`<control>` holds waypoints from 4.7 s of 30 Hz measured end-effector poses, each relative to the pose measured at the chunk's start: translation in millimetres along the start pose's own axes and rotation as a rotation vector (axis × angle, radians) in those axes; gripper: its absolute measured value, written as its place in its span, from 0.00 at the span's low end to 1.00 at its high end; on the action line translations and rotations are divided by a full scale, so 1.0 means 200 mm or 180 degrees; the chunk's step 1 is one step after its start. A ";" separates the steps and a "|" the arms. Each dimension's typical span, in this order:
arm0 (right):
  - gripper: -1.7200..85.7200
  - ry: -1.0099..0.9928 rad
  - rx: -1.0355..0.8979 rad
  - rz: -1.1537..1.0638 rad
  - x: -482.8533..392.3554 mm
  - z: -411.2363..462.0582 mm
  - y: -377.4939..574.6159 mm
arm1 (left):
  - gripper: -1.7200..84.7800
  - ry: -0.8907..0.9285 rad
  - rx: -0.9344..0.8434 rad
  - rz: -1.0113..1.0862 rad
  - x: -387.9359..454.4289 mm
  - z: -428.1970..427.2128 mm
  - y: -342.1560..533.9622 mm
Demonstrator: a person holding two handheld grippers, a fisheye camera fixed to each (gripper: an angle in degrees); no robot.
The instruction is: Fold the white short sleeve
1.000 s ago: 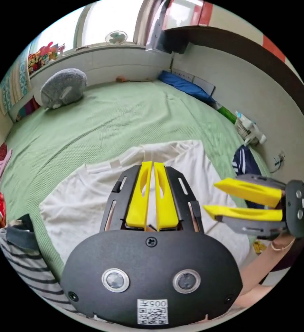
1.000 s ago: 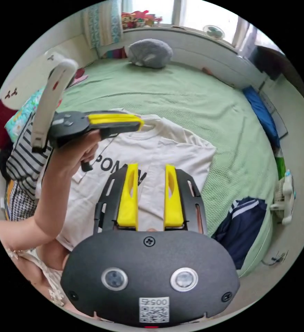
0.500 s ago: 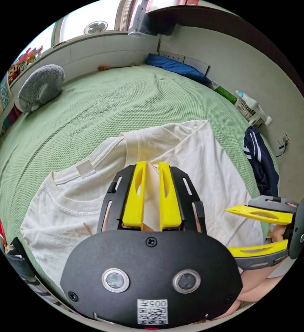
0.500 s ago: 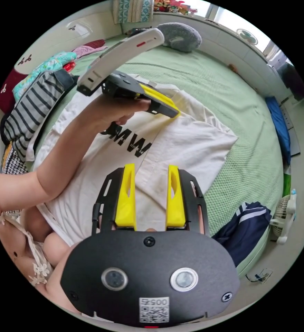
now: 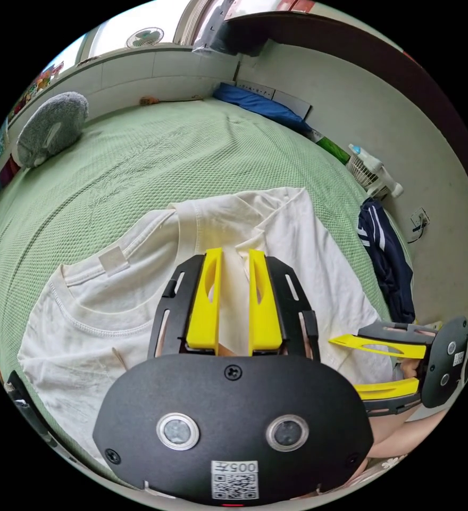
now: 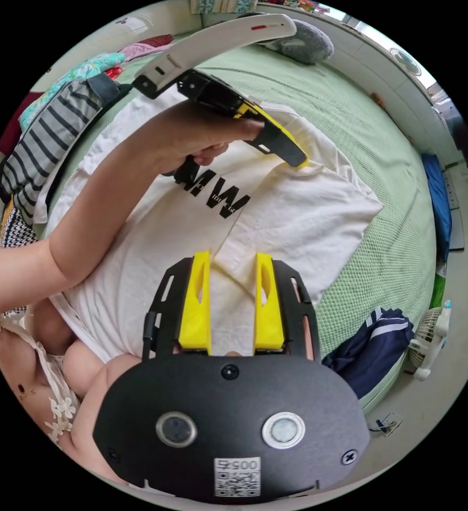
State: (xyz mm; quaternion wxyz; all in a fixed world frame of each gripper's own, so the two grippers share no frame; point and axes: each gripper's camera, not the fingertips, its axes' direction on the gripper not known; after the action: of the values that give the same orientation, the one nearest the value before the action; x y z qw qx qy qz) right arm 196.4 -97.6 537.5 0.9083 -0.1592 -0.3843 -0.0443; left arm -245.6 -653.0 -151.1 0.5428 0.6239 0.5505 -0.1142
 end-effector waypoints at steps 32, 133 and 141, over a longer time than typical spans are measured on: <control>0.02 0.0352 0.0352 0.1074 0.34 -0.03 0.33 | 0.02 0.0137 0.0145 0.0066 0.04 0.18 -0.06; 0.08 -0.0589 0.2359 0.1935 0.61 0.15 0.90 | 0.13 -0.1213 -0.0602 -0.0414 0.21 -0.60 0.76; 0.07 -0.0552 0.2287 0.1869 0.66 0.20 0.86 | 0.11 -0.1192 -0.0666 -0.0229 0.23 -0.69 0.77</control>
State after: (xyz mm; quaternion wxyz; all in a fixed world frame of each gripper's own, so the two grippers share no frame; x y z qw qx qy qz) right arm 295.7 84.0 613.7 0.8445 0.0602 -0.3885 0.3637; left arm -167.7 -486.0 -46.7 0.6930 0.5121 0.4708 -0.1896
